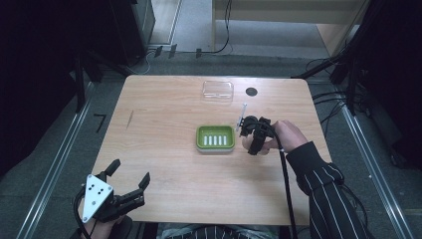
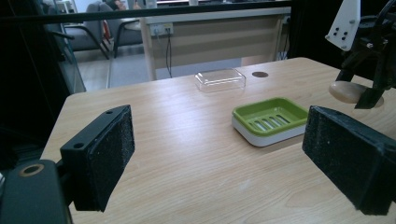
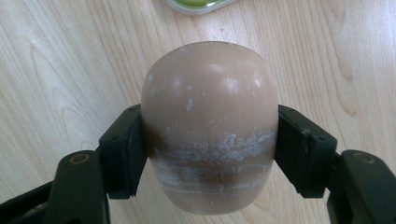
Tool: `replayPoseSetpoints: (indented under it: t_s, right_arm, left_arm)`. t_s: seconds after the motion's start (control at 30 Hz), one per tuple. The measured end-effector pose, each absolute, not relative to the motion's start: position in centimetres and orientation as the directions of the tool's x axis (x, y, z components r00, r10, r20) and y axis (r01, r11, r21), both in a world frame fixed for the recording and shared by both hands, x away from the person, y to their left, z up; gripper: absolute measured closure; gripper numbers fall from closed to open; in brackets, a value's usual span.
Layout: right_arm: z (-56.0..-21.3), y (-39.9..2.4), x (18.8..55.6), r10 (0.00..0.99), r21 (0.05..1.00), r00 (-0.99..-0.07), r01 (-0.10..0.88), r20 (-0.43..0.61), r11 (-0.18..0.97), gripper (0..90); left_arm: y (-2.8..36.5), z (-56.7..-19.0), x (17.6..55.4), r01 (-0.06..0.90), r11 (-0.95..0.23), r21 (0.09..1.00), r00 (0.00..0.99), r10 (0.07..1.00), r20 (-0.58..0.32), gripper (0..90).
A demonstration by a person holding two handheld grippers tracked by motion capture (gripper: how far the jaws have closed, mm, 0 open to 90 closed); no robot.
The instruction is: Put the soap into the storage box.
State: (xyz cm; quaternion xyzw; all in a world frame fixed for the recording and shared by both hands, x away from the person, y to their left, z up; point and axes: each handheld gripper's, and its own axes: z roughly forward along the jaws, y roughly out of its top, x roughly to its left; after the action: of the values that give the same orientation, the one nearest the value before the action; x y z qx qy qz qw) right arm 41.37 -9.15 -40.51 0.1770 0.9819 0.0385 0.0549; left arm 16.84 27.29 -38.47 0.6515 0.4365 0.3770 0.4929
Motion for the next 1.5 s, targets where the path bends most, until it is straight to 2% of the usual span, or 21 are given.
replayPoseSetpoints:
  t_s: [0.73, 1.5]
  right_arm:
    - [-39.6, -7.4, 42.1, 0.313, 0.113, -0.944, 0.302, -0.1, 0.947, 32.7]
    - [-39.3, -5.3, 42.9, 0.263, 0.121, -0.958, 0.25, -0.113, 0.961, 32.8]
  left_arm:
    - [27.3, -38.5, 16.8, 0.197, -0.138, 0.971, 0.335, 0.94, 0.065, 9.6]
    - [28.0, -38.5, 15.6, 0.204, -0.132, 0.97, 0.292, 0.954, 0.068, 9.6]
